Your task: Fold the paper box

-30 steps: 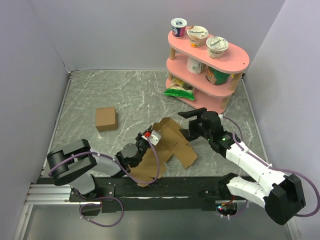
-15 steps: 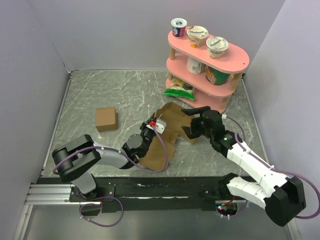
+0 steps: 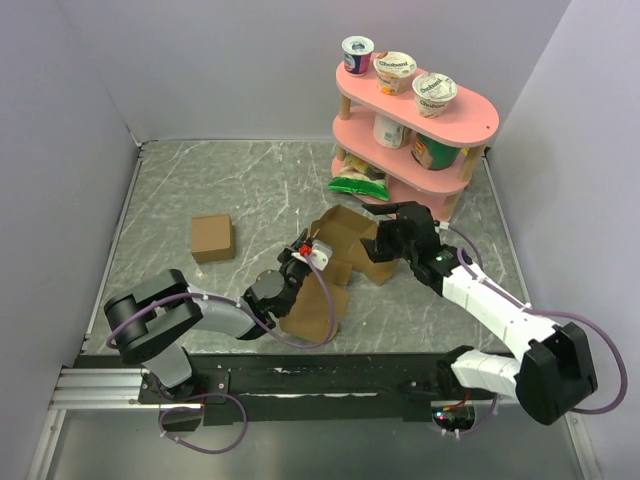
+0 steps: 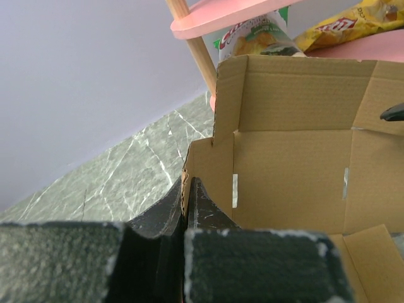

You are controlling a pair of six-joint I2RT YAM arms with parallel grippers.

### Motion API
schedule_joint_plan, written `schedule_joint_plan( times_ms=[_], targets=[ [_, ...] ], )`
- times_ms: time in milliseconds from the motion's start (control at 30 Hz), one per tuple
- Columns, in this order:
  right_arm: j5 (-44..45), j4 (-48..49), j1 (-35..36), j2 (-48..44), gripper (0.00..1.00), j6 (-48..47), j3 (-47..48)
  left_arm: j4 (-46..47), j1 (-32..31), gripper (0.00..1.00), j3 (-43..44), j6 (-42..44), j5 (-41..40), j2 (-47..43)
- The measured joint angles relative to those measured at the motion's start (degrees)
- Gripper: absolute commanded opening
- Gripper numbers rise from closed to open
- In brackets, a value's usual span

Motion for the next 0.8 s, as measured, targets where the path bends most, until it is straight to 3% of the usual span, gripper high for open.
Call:
schedule_joint_plan(
  times_ms=[600, 800],
  targets=[
    [0.76, 0.66, -1.51, 11.32, 0.90, 1.95, 4.59, 0.02, -0.26, 0.06, -1.51, 0.74, 0.20, 0.24],
    [-0.74, 1.07, -1.46, 13.16, 0.79, 1.84, 4.59, 0.02, -0.31, 0.06, -1.55, 0.94, 0.09, 1.14]
  ],
)
